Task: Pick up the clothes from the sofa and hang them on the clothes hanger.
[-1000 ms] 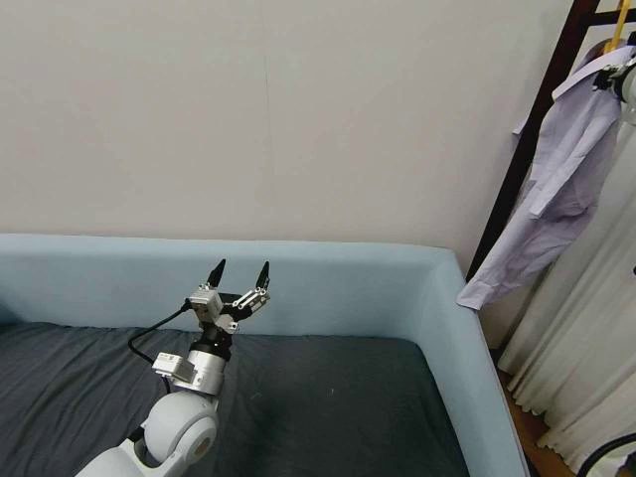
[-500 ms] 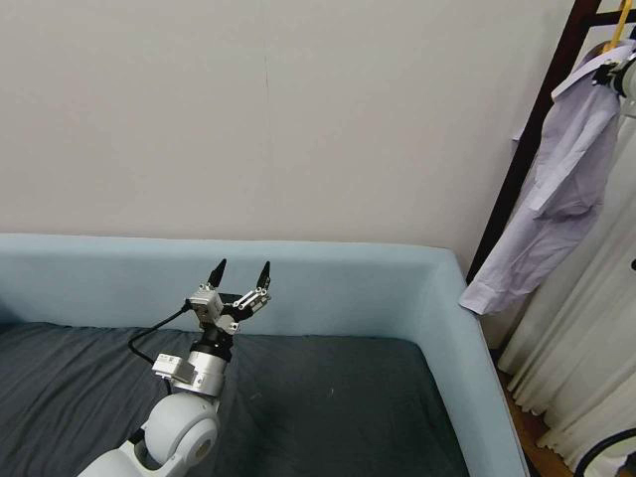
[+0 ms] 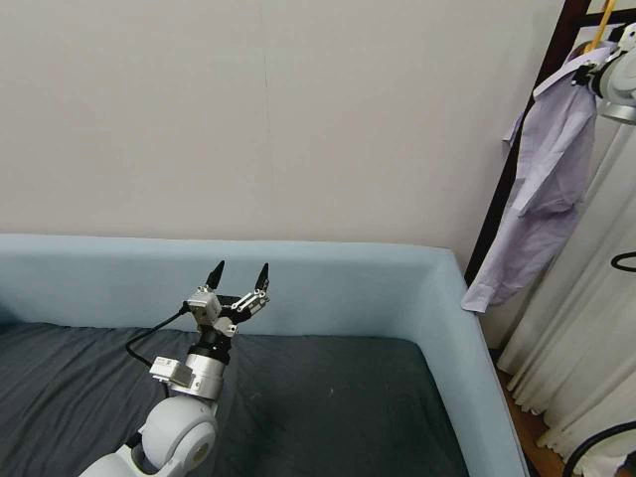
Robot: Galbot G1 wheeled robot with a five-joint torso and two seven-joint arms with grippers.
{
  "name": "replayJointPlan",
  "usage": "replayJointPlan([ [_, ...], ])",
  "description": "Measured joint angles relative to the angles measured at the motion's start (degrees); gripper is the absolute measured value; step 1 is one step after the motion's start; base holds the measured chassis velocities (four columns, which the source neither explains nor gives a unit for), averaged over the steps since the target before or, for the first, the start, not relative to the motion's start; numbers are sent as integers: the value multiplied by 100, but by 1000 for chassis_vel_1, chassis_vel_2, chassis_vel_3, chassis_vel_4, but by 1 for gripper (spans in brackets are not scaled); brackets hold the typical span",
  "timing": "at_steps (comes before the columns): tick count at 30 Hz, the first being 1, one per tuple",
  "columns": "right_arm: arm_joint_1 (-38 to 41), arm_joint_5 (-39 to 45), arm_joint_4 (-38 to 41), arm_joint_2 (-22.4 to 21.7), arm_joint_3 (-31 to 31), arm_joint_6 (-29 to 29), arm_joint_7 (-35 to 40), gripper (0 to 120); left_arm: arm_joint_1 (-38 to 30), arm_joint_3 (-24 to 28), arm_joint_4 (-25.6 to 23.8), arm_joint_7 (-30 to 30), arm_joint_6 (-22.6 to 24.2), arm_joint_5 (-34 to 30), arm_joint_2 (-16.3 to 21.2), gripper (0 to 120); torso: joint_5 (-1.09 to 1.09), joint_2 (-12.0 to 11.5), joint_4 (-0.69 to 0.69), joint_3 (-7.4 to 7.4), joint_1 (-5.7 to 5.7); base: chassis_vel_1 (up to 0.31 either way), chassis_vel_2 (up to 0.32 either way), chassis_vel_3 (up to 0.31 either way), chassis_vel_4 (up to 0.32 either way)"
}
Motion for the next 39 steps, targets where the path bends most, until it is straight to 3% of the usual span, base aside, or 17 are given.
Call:
replayJointPlan([
  [14, -111, -343, -118, 293, 162, 283, 787, 8, -22, 17, 35, -3, -1, 25, -47, 100, -1, 0, 1, 0, 0, 0, 0, 0, 0],
  [29, -315, -340, 24, 272, 252, 339, 575, 8, -58, 46, 87, -4, -12, 28, -39, 100, 0, 0, 0, 0, 0, 0, 0, 0, 0],
  [31, -315, -330, 120, 232, 266, 305, 552, 16, -64, 45, 94, -4, -15, 26, -37, 100, 0, 0, 0, 0, 0, 0, 0, 0, 0],
  [33, -323, -326, 183, 199, 269, 295, 556, 18, -70, 46, 94, -3, -15, 25, -38, 100, -1, 0, 0, 0, 0, 0, 0, 0, 0],
  [36, -521, -405, 700, -95, 290, 231, 717, 34, -100, 68, 102, -6, -16, 20, -51, 100, -1, 0, 2, 0, 0, 0, 0, 0, 0],
  [38, -601, -426, 872, -192, 318, 206, 776, 36, -106, 72, 109, -6, -16, 19, -55, 100, 0, 0, 1, 0, 0, 0, 0, 0, 0],
  [39, -730, -434, 1143, -337, 374, 175, 850, 43, -110, 82, 122, -6, -17, 20, -62, 100, 1, 0, 0, 0, 0, 0, 0, 0, 0],
])
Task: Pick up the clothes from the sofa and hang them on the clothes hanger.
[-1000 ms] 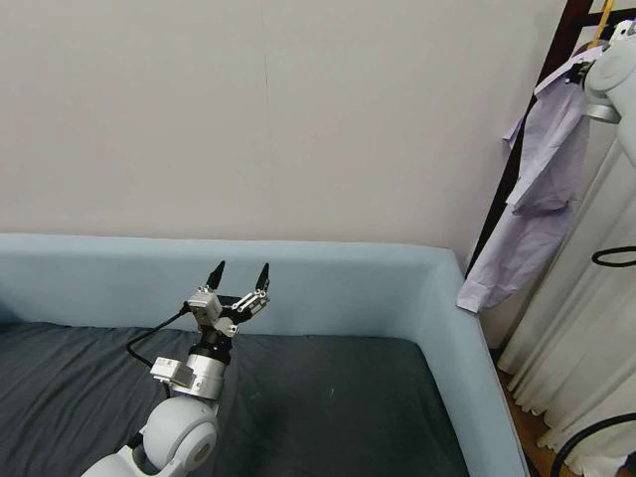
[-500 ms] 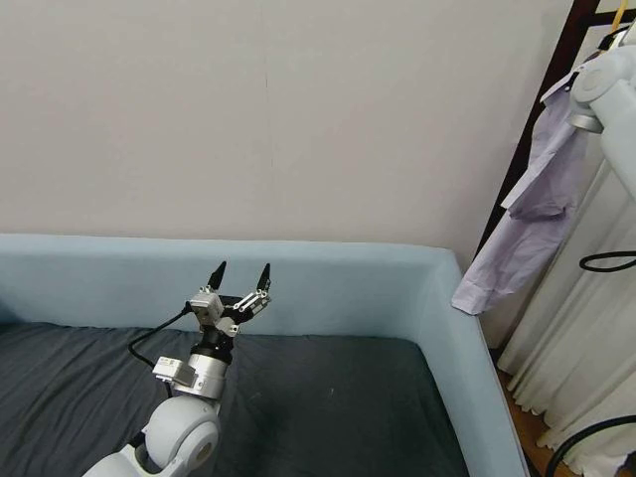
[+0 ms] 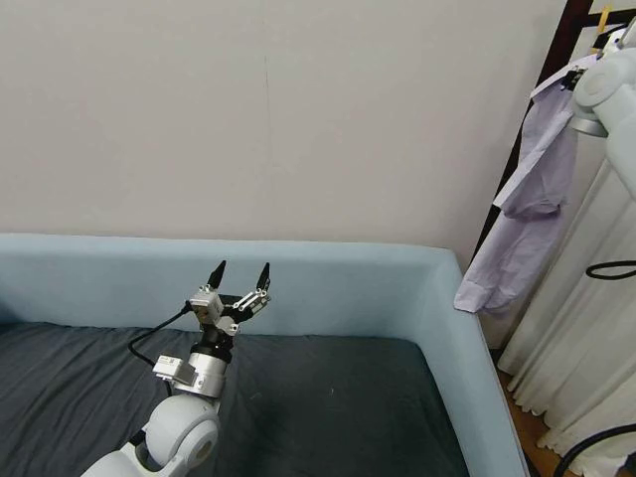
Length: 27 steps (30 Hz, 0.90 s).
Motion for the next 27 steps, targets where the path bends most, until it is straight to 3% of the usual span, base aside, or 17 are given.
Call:
replayJointPlan([
  [8, -1050, 441, 1804, -775, 702, -186, 184, 72, -62, 95, 93, 10, -5, 42, -105, 100, 0, 0, 0, 0, 0, 0, 0, 0, 0],
  [15, -2078, 823, 3254, -1388, 1533, -15, -463, 96, -77, 107, 152, 16, -2, 73, -137, 100, -2, 0, 1, -1, 0, 0, 0, 0, 0],
  [18, -2421, 847, 3709, -1618, 1718, 144, -793, 100, -66, 89, 157, 15, 0, 73, -150, 100, -1, 0, -1, -1, 0, 0, 0, 0, 0],
  [21, -3017, 819, 4413, -1961, 1918, 660, -1388, 100, -43, 42, 159, 14, 9, 74, -210, 100, 0, 0, -1, -1, -2, 0, 0, 0, 0],
  [27, -3652, 681, 5004, -2029, 1997, 1471, -1927, 100, 75, -52, 133, 23, 23, 69, -399, 100, -4, 1, 2, -1, -2, 0, 0, 0, 0],
])
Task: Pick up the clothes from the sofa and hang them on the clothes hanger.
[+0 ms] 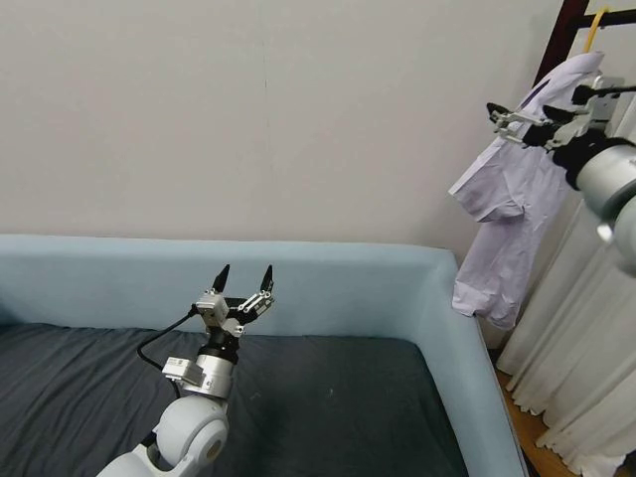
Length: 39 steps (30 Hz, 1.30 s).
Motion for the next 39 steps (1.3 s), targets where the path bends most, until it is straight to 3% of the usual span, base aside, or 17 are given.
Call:
replayJointPlan([
  [5, -1386, -805, 124, 305, 58, 996, -1202, 100, 288, -117, -152, 84, 27, -12, -258, 100, 2, 0, -1, 1, 0, 0, 0, 0, 0],
  [6, -2251, -1582, -48, 681, 91, 1460, -1711, 100, 544, -244, -283, 106, 100, -8, -375, 100, 5, -1, -1, 1, 0, 0, 0, 0, 0],
  [8, -3106, -2155, -227, 1124, 357, 1736, -2006, 100, 865, -457, -355, 108, 126, 67, -527, 100, 3, -1, 0, 1, 1, 0, 0, 0, 0],
  [12, -4178, -2942, -421, 1704, 821, 1901, -2157, 100, 1266, -797, -390, 71, 165, 481, -753, 100, 3, -1, -2, 1, 0, 0, 0, 0, 0],
  [16, -5264, -4579, -437, 2628, 1527, 1758, -1754, 100, 1816, -1234, -469, -190, 290, 1499, -1086, 100, 3, -1, -1, 1, 0, 0, 0, 0, 0],
  [17, -5264, -4579, -437, 2628, 1527, 1758, -1754, 100, 1816, -1234, -469, -190, 290, 1499, -1086, 100, 3, -1, -1, 1, 0, 0, 0, 0, 0],
  [19, -5781, -5430, -473, 3111, 1907, 1829, -1613, 100, 2133, -1358, -476, -259, 227, 1798, -1242, 100, 2, -1, -1, 0, 1, 0, 0, 0, 0],
  [20, -5781, -5430, -473, 3111, 1907, 1829, -1613, 100, 2133, -1358, -476, -259, 227, 1798, -1242, 100, 2, -1, -1, 0, 1, 0, 0, 0, 0],
  [25, -6644, -6175, -348, 4024, 2525, 2198, -1739, 100, 2511, -1400, -272, -280, -62, 1843, -1621, 100, 1, -1, -1, 0, 0, 0, 0, 0, 0],
  [31, -7036, -6772, -268, 4660, 2936, 2317, -1863, 100, 2708, -1404, -57, -286, -179, 2024, -1875, 100, 2, 0, -2, 1, 1, 0, 0, 0, 0],
  [39, -7196, -7084, -407, 4889, 3192, 2586, -2088, 100, 2974, -1569, -102, -288, -253, 2266, -1921, 100, 4, 0, -1, 1, 1, 0, 0, 0, 0],
])
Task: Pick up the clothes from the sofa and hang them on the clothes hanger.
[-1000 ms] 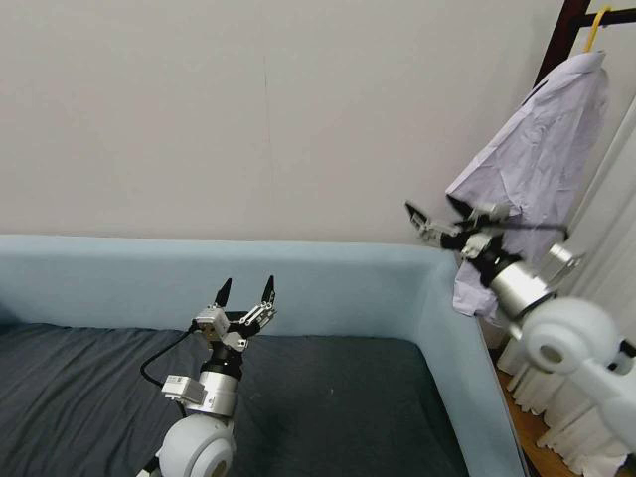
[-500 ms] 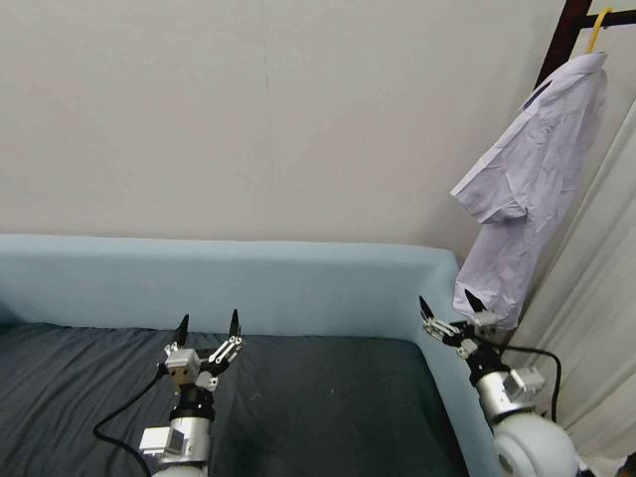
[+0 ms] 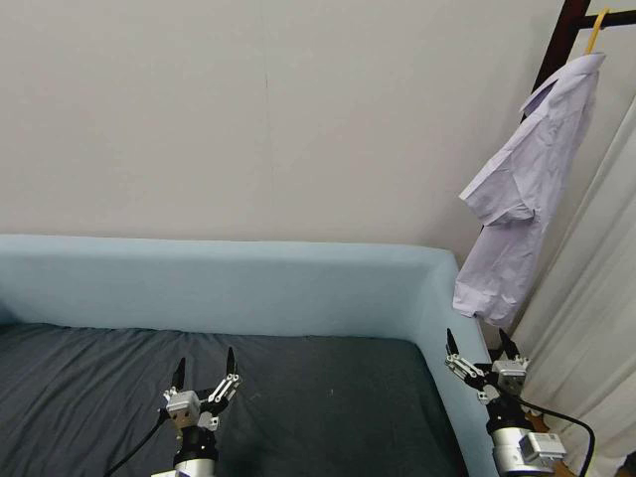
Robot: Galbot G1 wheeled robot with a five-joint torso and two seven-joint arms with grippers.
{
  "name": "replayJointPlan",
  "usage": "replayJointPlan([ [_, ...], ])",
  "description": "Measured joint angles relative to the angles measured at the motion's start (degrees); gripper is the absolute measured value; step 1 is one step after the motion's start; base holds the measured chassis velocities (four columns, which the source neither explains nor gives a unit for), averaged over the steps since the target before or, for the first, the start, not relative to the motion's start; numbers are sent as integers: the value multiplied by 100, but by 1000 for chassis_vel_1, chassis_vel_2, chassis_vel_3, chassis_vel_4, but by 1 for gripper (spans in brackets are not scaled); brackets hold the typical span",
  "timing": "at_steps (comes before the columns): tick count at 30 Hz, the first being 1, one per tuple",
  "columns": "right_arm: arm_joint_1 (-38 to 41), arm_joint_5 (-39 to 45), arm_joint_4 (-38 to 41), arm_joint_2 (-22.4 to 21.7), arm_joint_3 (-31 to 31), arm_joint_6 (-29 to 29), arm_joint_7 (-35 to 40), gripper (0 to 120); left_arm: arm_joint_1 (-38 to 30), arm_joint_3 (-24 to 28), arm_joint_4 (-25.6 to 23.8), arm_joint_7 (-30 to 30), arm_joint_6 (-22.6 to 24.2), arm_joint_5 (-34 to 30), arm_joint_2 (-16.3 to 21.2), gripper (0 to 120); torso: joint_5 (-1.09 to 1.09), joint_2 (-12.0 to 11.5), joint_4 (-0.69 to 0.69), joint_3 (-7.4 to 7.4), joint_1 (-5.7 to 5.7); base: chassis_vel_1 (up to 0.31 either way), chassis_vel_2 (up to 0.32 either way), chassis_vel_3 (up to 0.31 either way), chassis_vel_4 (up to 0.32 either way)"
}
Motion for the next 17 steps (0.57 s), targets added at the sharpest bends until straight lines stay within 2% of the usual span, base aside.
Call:
replayJointPlan([
  [17, 30, 2, -19, -27, -8, 21, -18, 100, -1, -7, -28, 1, 25, 14, 23, 100, -1, 0, 0, 0, 1, 0, 0, 0, 0],
])
